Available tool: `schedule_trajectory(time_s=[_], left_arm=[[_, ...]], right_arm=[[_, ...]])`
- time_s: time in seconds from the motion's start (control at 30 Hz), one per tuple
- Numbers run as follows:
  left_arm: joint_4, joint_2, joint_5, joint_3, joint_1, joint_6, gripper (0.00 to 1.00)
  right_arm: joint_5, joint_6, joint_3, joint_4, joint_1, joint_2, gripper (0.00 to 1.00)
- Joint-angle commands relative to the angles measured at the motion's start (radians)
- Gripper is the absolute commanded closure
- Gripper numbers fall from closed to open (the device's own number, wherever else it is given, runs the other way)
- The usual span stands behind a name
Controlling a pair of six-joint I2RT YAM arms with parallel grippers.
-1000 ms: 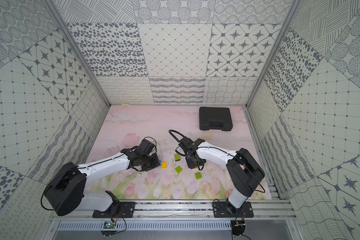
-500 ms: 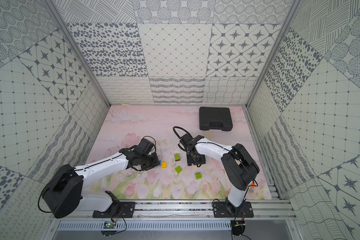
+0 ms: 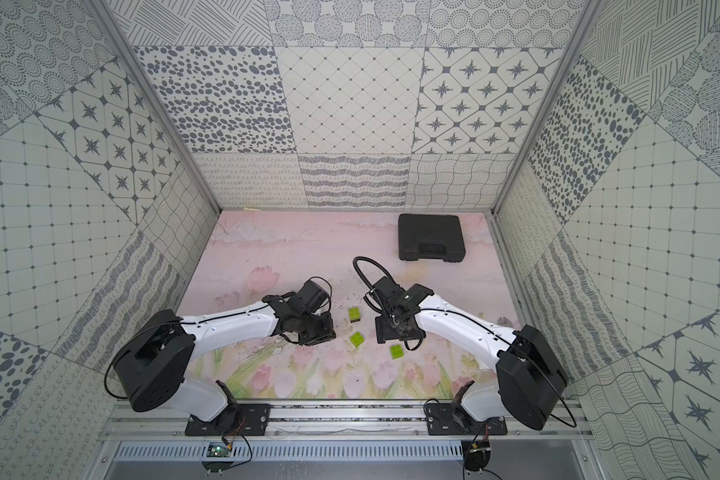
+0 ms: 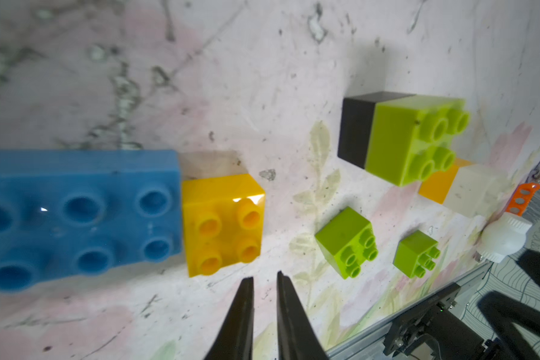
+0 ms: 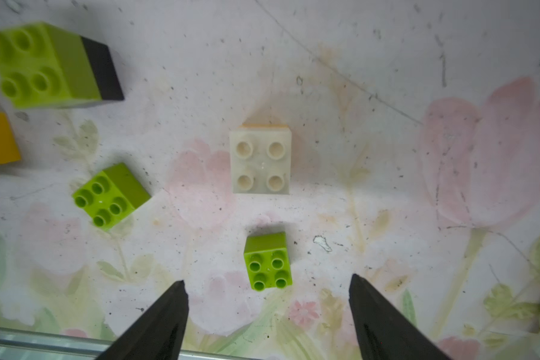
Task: Assemble the number 4 with lego
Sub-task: Assemble the lego brick with the lego brick, then pick up the lego brick from the center of the board.
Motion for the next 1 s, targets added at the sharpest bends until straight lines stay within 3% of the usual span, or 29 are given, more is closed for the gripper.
schedule_trajectory(time_s=[0.0, 0.2, 0.33, 0.63, 0.77, 0.9, 0.97], left_arm=[[0.039, 0.097, 0.085, 0.063, -0.043, 0.021, 0.86], [0.071, 0.194, 0.160, 0.091, -0.048, 0.033, 0.91], [0.079, 0.260, 0.194, 0.114, -0.049, 0.035, 0.94], [0.034, 0.270, 0.125, 0.144, -0.048, 0.045, 0.95], [0.021, 0.240, 0.094, 0.134, -0.047, 0.043, 0.91], [-0.002, 0.200, 0.064, 0.135, -0.044, 0.055, 0.87], [-0.021, 0.176, 0.044, 0.137, -0.041, 0.063, 0.86]], right_arm=[[-0.055, -0.016, -0.038, 0.080, 0.000, 0.033, 0.24], [-0.030, -0.013, -0.050, 0.071, 0.000, 0.083, 0.41], [-0.035, -0.018, -0.066, 0.092, 0.000, 0.069, 0.46], [-0.043, 0.009, -0.098, 0.123, 0.004, 0.058, 0.55], [-0.042, 0.014, -0.106, 0.123, 0.004, 0.050, 0.58], [-0.021, 0.023, -0.094, 0.103, 0.020, 0.025, 0.70], [-0.005, 0.032, -0.064, 0.079, 0.039, -0.003, 0.72]])
